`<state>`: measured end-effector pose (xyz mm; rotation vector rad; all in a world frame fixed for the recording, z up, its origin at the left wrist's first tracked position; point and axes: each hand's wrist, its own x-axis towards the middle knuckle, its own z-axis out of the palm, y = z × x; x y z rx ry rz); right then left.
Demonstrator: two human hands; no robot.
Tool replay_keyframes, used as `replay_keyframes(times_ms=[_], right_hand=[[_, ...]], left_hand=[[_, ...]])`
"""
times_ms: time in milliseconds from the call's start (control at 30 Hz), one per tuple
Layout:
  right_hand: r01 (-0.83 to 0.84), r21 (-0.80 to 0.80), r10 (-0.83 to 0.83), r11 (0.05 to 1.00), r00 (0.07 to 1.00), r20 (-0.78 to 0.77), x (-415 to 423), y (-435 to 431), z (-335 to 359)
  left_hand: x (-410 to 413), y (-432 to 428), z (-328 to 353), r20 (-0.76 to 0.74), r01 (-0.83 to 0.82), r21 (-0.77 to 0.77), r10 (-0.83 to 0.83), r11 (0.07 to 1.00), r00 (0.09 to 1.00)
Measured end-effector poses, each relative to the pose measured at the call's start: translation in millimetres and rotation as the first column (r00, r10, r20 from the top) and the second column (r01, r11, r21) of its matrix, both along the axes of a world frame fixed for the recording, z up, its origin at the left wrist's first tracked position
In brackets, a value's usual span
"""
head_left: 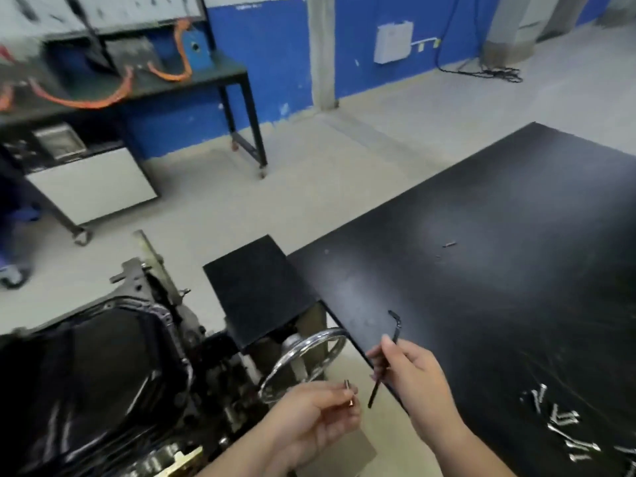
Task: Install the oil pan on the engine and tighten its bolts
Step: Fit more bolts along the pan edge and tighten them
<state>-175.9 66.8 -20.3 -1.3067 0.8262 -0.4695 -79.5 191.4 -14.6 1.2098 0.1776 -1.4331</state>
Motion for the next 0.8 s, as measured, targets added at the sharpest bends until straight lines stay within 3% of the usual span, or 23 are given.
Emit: replay_keyframes(times_ms=[100,367,600,800], right_hand=[[-0.166,-0.123,0.168,0.978,0.986,0.012,36,35,23],[-0.383,-0.201,0.402,0.902,0.914,0.060,63,133,39],[-0.312,-0.230,0.324,0.922,0.946,0.015,61,194,28],[-0.377,-0.349,0.370,0.858,0.925,-0.087,59,212,25]], left_hand=[[13,47,14,-0.025,-0.134,-0.019,0.133,0.991,0.991],[28,166,12,-0.150,-0.439,0.042,0.440,0.897,0.885],[41,206,-2,-0.175,-0.560,0.100,0.568,0.823,0.804],[48,215,-12,-0.218,-0.661,0.074,0.659,0.746,0.720]])
